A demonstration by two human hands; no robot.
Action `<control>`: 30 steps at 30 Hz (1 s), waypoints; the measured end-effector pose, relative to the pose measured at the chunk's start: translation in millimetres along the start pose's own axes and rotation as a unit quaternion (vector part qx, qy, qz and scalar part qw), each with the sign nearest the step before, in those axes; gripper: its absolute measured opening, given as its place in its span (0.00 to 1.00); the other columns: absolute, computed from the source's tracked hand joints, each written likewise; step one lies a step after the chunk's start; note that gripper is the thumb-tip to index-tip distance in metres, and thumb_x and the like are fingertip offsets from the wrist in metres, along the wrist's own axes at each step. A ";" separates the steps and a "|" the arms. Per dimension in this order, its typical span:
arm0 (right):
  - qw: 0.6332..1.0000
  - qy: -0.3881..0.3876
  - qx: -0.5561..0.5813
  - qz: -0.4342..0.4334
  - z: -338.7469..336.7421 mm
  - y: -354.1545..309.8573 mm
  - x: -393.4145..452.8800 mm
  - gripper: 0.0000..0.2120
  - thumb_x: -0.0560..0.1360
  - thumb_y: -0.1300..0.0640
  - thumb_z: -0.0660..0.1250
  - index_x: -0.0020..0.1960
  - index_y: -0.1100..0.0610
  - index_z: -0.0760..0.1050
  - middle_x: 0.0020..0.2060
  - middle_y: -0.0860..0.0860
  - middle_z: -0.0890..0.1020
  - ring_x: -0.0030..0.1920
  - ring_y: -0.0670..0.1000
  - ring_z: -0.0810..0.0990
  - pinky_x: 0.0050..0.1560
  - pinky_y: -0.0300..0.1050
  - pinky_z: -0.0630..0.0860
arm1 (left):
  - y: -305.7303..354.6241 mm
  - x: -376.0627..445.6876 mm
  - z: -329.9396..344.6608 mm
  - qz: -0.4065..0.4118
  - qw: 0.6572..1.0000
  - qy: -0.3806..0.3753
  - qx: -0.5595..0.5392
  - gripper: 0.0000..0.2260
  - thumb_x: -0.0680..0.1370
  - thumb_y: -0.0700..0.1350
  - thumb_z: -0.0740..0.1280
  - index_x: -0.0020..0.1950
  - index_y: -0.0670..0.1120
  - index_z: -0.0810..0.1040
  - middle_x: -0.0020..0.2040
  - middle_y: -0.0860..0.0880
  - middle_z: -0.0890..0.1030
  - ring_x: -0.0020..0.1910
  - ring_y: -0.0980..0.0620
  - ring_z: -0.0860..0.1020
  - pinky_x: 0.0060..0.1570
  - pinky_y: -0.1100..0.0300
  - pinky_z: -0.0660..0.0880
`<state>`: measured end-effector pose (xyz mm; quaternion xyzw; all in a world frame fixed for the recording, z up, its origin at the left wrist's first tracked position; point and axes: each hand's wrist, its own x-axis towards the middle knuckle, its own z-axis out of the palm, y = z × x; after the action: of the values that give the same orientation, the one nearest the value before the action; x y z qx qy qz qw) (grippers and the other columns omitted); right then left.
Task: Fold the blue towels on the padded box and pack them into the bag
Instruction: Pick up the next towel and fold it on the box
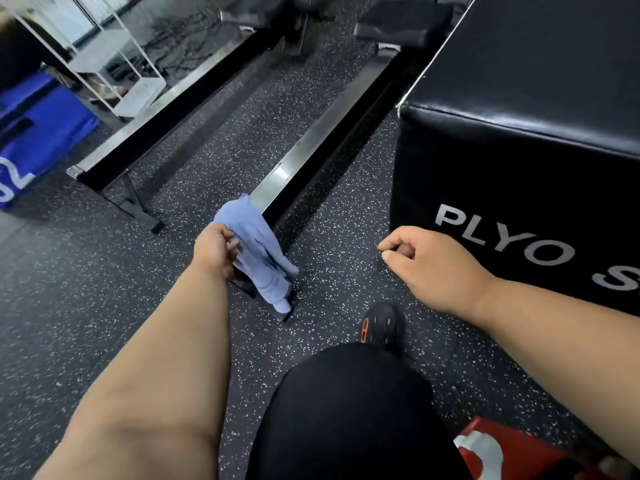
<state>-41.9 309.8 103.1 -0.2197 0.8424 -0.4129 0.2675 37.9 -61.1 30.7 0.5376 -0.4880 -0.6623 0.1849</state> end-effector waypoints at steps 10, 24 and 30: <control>0.999 -0.003 -0.026 0.032 -2.0 21.2 41.6 0.04 0.82 0.48 0.65 0.51 0.41 0.79 0.42 0.43 0.84 0.39 0.50 0.85 0.44 0.54 0.84 | -38.0 56.9 8.7 0.159 0.819 0.094 0.543 0.25 0.79 0.48 0.65 0.77 0.51 0.72 0.69 0.38 0.77 0.69 0.37 0.73 0.67 0.50 0.70; 0.999 -0.031 -0.023 0.028 16.0 31.7 80.4 0.03 0.82 0.49 0.67 0.53 0.42 0.79 0.42 0.43 0.84 0.36 0.49 0.83 0.39 0.48 0.82 | -30.6 99.6 7.2 0.183 0.722 0.063 0.664 0.09 0.82 0.48 0.66 0.60 0.51 0.82 0.58 0.42 0.83 0.58 0.37 0.80 0.53 0.51 0.75; 0.999 -0.027 -0.013 0.020 16.9 20.3 73.0 0.04 0.82 0.50 0.67 0.53 0.42 0.79 0.41 0.44 0.84 0.36 0.52 0.83 0.37 0.48 0.81 | -13.4 69.4 12.3 0.249 0.815 0.143 0.503 0.08 0.84 0.48 0.64 0.58 0.50 0.81 0.53 0.48 0.84 0.53 0.43 0.80 0.54 0.55 0.73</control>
<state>-89.8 268.3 58.2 -0.2176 0.8445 -0.3900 0.2956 6.2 -103.0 -18.2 0.5043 -0.8384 -0.1718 0.1149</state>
